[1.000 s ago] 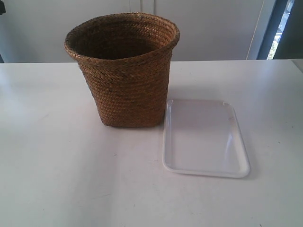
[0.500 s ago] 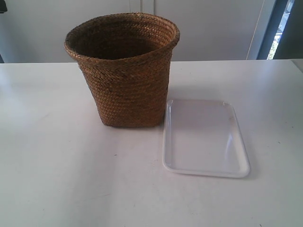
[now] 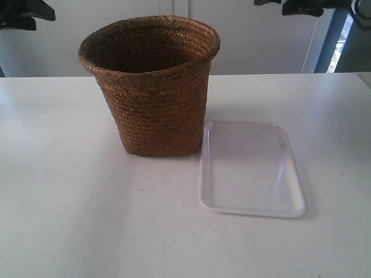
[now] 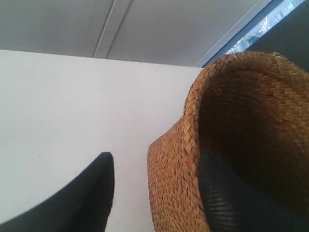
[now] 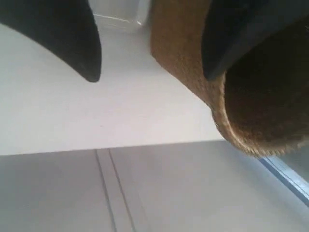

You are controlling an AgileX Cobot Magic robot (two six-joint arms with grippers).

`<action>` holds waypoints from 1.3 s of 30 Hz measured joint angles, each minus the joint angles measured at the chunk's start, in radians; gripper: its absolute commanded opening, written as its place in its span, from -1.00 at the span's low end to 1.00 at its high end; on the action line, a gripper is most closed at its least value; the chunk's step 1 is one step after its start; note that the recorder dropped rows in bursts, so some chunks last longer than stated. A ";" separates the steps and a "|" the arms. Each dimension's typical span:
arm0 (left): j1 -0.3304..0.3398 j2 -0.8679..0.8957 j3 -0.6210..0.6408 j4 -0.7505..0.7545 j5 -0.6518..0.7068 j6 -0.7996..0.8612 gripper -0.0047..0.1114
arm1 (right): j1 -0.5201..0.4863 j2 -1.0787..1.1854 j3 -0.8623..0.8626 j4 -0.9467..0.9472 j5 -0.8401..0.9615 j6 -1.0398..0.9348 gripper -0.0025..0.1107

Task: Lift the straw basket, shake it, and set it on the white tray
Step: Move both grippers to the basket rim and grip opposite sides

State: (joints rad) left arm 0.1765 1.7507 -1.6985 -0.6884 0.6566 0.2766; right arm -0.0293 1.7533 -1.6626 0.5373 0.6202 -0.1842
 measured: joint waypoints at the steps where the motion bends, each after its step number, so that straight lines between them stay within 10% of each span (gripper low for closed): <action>1: -0.009 0.012 -0.008 -0.002 0.009 0.017 0.10 | 0.000 0.001 0.000 0.049 -0.016 -0.013 0.13; 10: -0.096 0.053 -0.053 -0.022 0.006 0.076 0.11 | 0.012 0.110 -0.121 0.195 0.169 -0.119 0.35; 39: -0.166 0.141 -0.054 -0.011 -0.037 0.123 0.20 | 0.192 0.274 -0.317 -0.232 0.270 0.090 0.49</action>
State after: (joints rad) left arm 0.0107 1.8921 -1.7521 -0.6996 0.6193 0.3994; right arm 0.1630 2.0269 -1.9794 0.3054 0.8900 -0.0940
